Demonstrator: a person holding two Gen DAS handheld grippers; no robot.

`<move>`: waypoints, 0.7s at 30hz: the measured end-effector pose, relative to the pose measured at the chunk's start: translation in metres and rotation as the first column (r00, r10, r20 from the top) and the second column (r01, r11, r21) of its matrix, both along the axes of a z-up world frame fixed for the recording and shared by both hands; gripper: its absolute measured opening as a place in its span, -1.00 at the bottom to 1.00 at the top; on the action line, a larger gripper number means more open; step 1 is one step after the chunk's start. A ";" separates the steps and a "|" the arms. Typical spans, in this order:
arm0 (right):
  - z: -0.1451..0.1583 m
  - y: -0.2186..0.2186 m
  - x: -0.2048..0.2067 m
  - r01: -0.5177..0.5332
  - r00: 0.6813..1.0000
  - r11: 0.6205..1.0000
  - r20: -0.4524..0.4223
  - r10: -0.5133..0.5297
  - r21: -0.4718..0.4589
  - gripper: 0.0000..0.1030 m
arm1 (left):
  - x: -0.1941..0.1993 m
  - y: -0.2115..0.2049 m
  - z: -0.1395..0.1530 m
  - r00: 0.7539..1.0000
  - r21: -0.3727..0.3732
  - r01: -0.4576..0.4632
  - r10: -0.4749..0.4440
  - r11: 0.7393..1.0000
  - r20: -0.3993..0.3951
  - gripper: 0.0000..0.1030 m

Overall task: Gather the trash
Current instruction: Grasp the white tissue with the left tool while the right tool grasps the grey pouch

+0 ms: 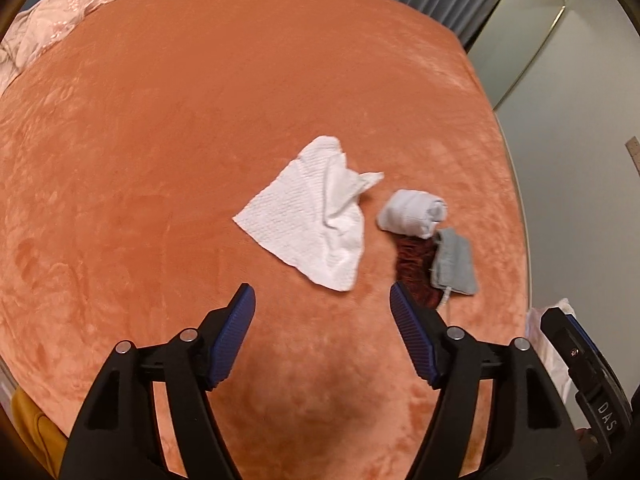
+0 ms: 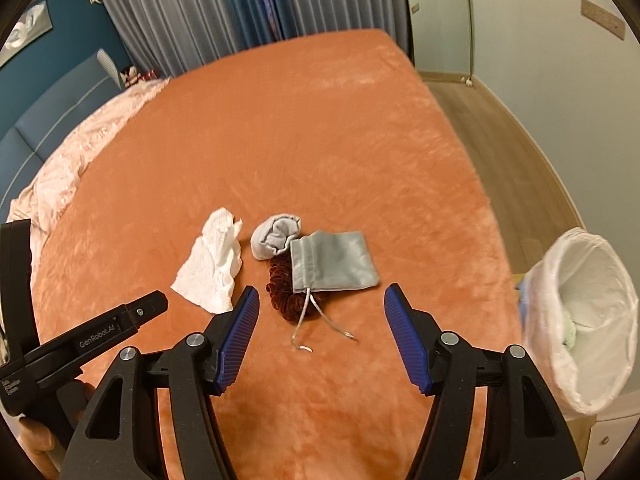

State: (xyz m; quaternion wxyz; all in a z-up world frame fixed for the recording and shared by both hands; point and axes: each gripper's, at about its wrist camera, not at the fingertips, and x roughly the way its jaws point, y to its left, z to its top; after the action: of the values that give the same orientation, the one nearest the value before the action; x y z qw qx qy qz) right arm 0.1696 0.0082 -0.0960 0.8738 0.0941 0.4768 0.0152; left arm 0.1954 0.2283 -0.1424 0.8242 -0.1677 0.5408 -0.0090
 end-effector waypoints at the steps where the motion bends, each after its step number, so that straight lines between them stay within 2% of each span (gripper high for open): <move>1: -0.005 0.002 0.004 0.001 1.000 1.000 -0.009 -0.001 0.000 0.22 | 0.004 0.001 -0.005 1.000 0.003 0.002 -0.002 1.000 -0.010 0.29; 6: -0.040 0.017 0.036 -0.007 0.998 1.000 -0.065 0.006 -0.010 0.22 | 0.031 0.004 -0.032 0.998 -0.002 0.009 -0.010 1.000 -0.067 0.29; 16: -0.079 0.022 0.081 -0.009 0.991 1.000 -0.134 0.007 -0.015 0.21 | 0.075 -0.014 -0.071 0.989 -0.014 0.060 -0.061 0.998 -0.134 0.27; 20: -0.091 0.020 0.084 0.001 0.988 1.000 -0.156 -0.002 -0.006 0.07 | 0.077 -0.019 -0.080 0.987 -0.001 0.073 -0.073 0.997 -0.142 0.09; 21: -0.094 0.020 0.084 0.005 0.987 1.000 -0.161 -0.006 -0.004 0.00 | 0.076 -0.019 -0.080 0.989 0.002 0.070 -0.069 0.998 -0.134 -0.02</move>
State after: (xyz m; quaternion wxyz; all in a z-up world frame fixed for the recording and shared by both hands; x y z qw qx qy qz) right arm 0.2536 0.0278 -0.1897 0.8326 0.0947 0.5457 0.0044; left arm 0.2717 0.2091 -0.2220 0.7858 -0.1463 0.6005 -0.0244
